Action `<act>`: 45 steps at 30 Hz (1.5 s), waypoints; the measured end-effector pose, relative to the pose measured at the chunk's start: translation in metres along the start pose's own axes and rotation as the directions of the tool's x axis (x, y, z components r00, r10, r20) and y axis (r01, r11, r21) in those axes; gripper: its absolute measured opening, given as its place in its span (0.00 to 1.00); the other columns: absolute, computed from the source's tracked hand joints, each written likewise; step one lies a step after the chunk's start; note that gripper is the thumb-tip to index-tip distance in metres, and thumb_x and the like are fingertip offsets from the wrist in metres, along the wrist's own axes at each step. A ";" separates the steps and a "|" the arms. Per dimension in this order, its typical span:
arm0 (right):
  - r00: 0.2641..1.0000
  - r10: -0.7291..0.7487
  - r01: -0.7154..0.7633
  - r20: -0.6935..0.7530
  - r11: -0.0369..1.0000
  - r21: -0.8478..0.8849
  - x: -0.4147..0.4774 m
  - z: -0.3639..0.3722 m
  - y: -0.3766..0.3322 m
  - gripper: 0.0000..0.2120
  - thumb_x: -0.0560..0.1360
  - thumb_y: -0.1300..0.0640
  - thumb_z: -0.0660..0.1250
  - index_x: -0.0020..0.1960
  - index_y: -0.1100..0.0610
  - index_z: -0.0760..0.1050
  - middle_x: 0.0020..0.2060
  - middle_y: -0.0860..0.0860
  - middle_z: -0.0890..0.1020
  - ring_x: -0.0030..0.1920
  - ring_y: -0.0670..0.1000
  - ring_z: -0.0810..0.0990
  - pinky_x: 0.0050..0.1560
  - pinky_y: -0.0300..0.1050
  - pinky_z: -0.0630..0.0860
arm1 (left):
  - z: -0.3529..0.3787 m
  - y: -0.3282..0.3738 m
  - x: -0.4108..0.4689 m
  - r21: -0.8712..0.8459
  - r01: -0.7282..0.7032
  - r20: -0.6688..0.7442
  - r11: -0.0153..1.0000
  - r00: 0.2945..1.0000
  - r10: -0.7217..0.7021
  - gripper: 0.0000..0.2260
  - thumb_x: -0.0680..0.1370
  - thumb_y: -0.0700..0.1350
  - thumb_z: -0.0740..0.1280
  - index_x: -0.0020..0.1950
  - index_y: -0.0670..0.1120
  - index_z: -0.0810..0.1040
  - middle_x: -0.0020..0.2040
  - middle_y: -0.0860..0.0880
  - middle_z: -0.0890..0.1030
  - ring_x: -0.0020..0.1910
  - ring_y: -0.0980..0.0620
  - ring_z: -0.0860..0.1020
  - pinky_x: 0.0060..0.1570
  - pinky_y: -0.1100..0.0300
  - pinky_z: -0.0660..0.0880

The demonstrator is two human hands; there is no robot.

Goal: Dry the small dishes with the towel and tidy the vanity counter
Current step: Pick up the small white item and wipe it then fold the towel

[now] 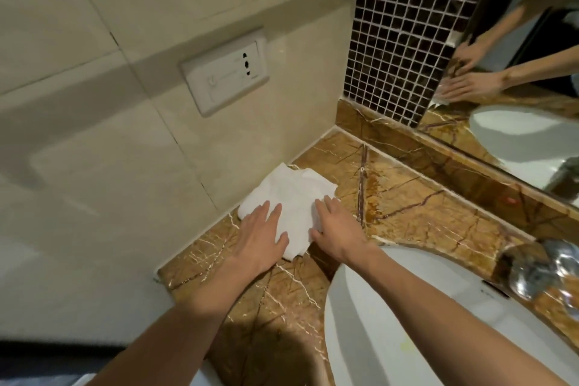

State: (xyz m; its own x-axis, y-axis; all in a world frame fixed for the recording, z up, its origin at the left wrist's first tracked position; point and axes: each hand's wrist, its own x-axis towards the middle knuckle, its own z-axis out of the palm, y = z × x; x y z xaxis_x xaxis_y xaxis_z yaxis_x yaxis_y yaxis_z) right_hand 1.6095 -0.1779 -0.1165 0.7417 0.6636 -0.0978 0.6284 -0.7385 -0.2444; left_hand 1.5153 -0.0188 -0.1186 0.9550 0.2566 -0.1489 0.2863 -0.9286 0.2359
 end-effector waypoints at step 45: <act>0.990 0.126 -0.143 0.071 0.782 0.607 0.050 0.000 -0.001 0.21 0.61 0.73 0.57 0.37 0.46 0.64 0.41 0.53 0.79 0.44 0.58 0.75 0.42 0.55 0.73 | -0.040 -0.007 0.121 0.013 -0.359 0.487 0.933 0.817 0.308 0.15 0.69 0.44 0.63 0.54 0.55 0.75 0.63 0.47 0.65 0.57 0.45 0.74 0.53 0.49 0.74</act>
State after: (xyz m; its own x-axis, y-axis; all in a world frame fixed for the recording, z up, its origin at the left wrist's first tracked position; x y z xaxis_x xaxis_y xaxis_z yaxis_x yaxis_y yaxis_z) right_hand 1.6455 -0.1440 -0.1209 0.7963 0.5723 -0.1961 0.2428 -0.5993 -0.7628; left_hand 1.6319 0.0289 -0.1002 0.8310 -0.2067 -0.5165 -0.0768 -0.9621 0.2615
